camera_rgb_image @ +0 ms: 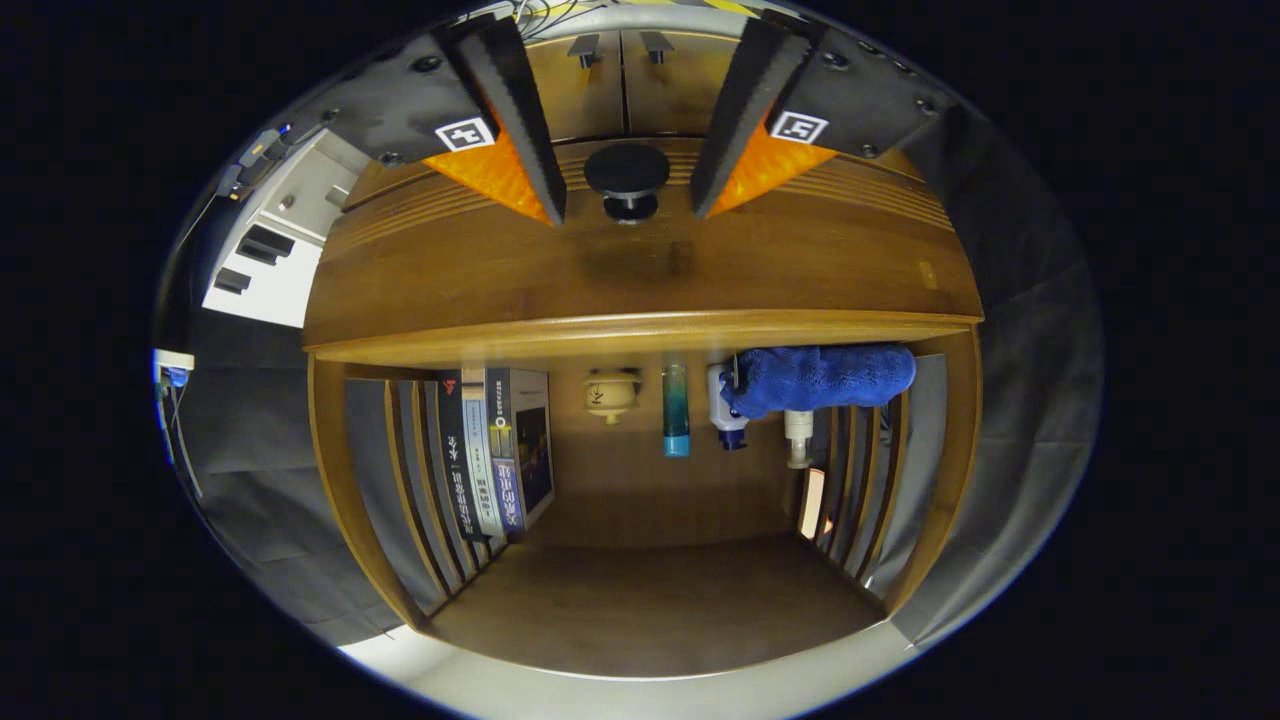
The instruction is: Pull open the drawer, take out the items inside it, and place them on the countertop above the cabinet.
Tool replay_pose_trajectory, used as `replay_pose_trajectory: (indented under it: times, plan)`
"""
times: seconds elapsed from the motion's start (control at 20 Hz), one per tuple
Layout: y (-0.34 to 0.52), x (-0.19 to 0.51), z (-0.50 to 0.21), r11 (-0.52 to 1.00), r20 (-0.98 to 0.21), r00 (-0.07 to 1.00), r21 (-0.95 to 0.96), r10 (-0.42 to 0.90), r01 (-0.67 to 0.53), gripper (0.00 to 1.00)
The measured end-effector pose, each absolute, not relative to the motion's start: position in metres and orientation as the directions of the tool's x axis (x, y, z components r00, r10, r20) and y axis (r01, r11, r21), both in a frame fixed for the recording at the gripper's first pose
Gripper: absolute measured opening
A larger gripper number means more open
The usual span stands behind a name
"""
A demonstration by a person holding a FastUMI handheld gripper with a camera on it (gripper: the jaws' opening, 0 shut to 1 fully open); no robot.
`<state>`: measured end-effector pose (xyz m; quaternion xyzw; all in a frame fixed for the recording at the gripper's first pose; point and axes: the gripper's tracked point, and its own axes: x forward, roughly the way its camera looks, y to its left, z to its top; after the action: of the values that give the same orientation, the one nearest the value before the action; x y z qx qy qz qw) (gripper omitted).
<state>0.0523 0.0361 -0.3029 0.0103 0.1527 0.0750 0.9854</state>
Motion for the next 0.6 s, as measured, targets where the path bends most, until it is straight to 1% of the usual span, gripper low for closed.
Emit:
replay_pose_trajectory:
  times: [0.05, 0.15, 0.2, 0.3, 0.45, 0.6]
  plan:
    - [0.037, 0.053, -0.306, 0.988, -0.312, 0.938, 0.056, 0.154, -0.144, 0.78]
    - [0.034, 0.052, -0.315, 0.989, -0.362, 0.921, 0.068, 0.144, -0.128, 0.63]
    - [0.034, 0.054, -0.316, 0.989, -0.365, 0.92, 0.084, 0.141, -0.118, 0.55]
    - [0.036, 0.055, -0.315, 0.988, -0.374, 0.916, 0.096, 0.146, -0.118, 0.54]
    - [0.034, 0.051, -0.315, 0.991, -0.359, 0.924, 0.054, 0.135, -0.124, 0.47]
    - [0.035, 0.051, -0.317, 0.99, -0.354, 0.926, 0.092, 0.132, -0.106, 0.4]
